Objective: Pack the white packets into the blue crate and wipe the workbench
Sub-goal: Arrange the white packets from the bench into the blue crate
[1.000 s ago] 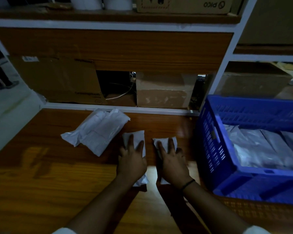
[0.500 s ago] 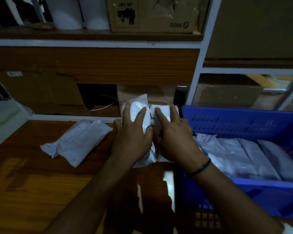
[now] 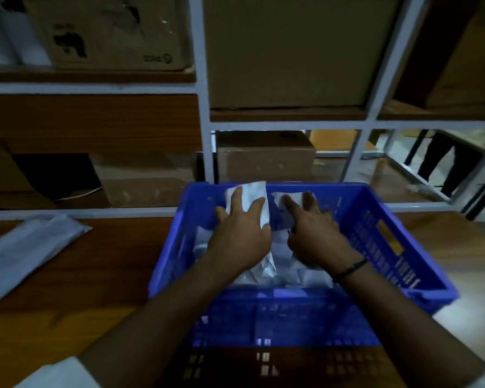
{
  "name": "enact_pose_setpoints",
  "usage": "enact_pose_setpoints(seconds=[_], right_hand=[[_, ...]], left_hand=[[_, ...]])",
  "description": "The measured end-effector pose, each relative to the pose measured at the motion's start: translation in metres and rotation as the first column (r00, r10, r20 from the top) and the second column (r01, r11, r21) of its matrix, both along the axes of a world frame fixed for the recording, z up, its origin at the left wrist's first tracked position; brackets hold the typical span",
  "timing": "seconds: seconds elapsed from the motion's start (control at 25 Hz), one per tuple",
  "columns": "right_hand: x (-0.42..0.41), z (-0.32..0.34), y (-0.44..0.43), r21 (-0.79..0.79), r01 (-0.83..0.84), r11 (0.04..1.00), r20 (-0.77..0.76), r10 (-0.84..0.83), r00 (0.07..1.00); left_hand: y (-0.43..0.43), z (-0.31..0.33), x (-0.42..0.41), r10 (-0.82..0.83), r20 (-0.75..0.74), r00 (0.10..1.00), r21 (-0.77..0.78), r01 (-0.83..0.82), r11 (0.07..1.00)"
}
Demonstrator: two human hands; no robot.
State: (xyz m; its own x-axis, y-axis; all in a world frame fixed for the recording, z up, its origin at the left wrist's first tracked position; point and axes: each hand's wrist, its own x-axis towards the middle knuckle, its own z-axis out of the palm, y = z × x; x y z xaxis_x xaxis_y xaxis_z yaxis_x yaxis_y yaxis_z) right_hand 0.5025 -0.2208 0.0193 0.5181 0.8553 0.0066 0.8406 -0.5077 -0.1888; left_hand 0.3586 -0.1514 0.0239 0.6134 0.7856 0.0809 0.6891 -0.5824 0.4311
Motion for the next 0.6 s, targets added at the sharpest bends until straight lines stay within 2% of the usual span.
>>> enact_pose_setpoints(seconds=[0.12, 0.24, 0.32, 0.48, 0.52, 0.6], right_hand=[[0.06, -0.011, -0.018, -0.118, -0.043, 0.992, -0.074, 0.034, 0.997], [0.091, -0.015, -0.016, -0.203, -0.16, 0.966, -0.177, 0.124, 0.976], [0.097, -0.018, -0.009, -0.207, -0.21, 0.955, -0.259, 0.154, 0.954], [0.107, -0.035, 0.007, -0.203, -0.261, 0.944, -0.293, 0.196, 0.936], [0.11, -0.036, 0.009, -0.257, -0.297, 0.92, -0.273, 0.226, 0.935], [0.112, -0.04, 0.005, -0.439, -0.342, 0.831, -0.229, 0.264, 0.937]], left_hand=[[-0.019, -0.021, 0.053, -0.056, -0.189, 0.98, -0.041, 0.05, 0.998], [-0.018, -0.045, 0.088, -0.101, -0.4, 0.911, -0.074, 0.078, 0.994], [-0.015, -0.061, 0.104, -0.105, -0.453, 0.885, -0.102, 0.065, 0.993], [-0.001, -0.074, 0.105, -0.1, -0.496, 0.862, -0.199, -0.001, 0.98], [0.005, -0.074, 0.102, -0.148, -0.548, 0.823, -0.217, 0.03, 0.976], [0.015, -0.074, 0.096, -0.277, -0.698, 0.66, -0.25, 0.137, 0.958]])
